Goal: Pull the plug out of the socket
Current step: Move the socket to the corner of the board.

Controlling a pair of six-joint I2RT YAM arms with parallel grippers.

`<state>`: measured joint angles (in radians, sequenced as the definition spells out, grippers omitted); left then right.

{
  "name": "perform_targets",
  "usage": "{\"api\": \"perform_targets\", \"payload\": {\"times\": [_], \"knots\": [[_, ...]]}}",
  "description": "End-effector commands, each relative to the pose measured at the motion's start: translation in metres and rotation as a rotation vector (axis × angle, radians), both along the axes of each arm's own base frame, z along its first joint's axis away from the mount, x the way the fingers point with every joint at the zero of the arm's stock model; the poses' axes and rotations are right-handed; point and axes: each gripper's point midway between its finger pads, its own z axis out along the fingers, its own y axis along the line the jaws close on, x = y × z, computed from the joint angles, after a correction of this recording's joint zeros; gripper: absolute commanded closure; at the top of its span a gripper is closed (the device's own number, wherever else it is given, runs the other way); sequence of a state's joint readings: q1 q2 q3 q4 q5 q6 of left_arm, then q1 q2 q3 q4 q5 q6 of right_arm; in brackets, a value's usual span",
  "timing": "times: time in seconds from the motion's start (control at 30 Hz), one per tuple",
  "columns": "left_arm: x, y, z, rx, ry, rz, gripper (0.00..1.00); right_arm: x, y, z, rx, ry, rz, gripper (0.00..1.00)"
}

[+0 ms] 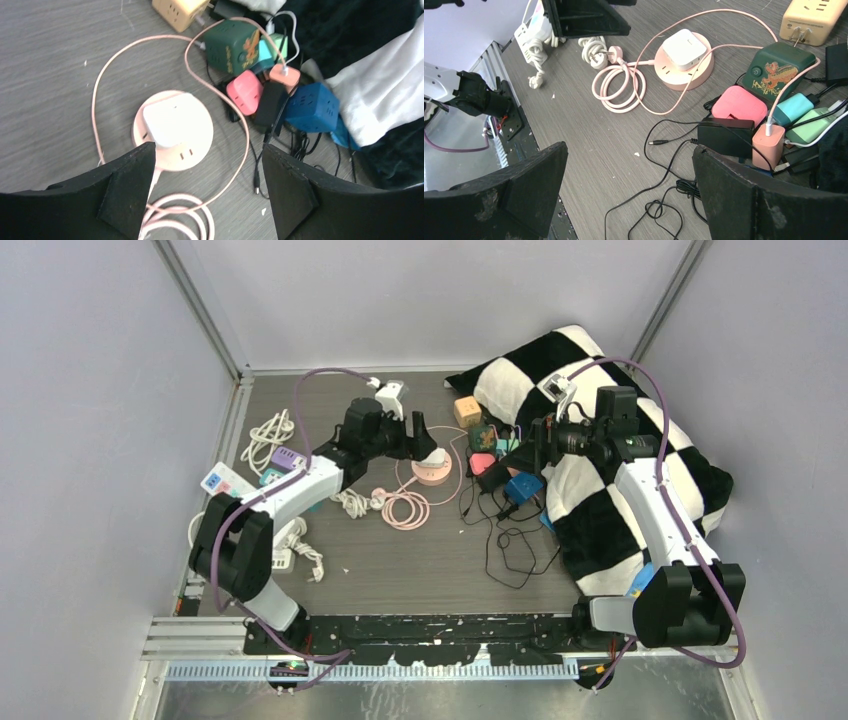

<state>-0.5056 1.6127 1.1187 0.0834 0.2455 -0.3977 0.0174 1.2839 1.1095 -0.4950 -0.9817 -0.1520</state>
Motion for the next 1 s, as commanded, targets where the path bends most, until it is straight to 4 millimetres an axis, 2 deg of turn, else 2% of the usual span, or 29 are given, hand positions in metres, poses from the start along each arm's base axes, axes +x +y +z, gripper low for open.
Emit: {"api": "perform_targets", "payload": {"times": [0.0,0.23,0.43,0.53,0.67,0.77,0.83,0.97], "knots": [[-0.012,0.016,0.007,0.096,-0.091,0.055,0.21,0.001,0.0,-0.001,0.008,-0.007,0.014,0.0],[-0.027,0.023,-0.019,0.134,-0.064,0.054,0.22,0.001,0.0,-0.002,0.006,-0.004,0.013,0.0],[-0.022,0.032,-0.042,0.152,-0.065,0.101,0.29,0.001,-0.001,-0.008,-0.012,-0.01,0.016,0.0],[-0.016,0.037,-0.041,0.089,-0.098,0.139,0.29,-0.003,0.0,-0.016,-0.059,-0.045,0.053,0.0],[-0.007,0.042,-0.02,0.002,-0.198,0.188,0.29,-0.002,0.006,-0.03,-0.225,-0.182,0.12,0.0],[0.0,0.041,0.006,-0.047,-0.283,0.197,0.29,-0.008,0.015,-0.039,-0.364,-0.38,0.326,0.0],[0.006,0.043,0.027,-0.061,-0.342,0.202,0.28,0.003,0.021,-0.032,-0.406,-0.493,0.405,0.0],[0.02,0.057,0.068,-0.138,-0.43,0.256,0.28,0.032,0.052,-0.022,-0.431,-0.498,0.481,0.0]]}}
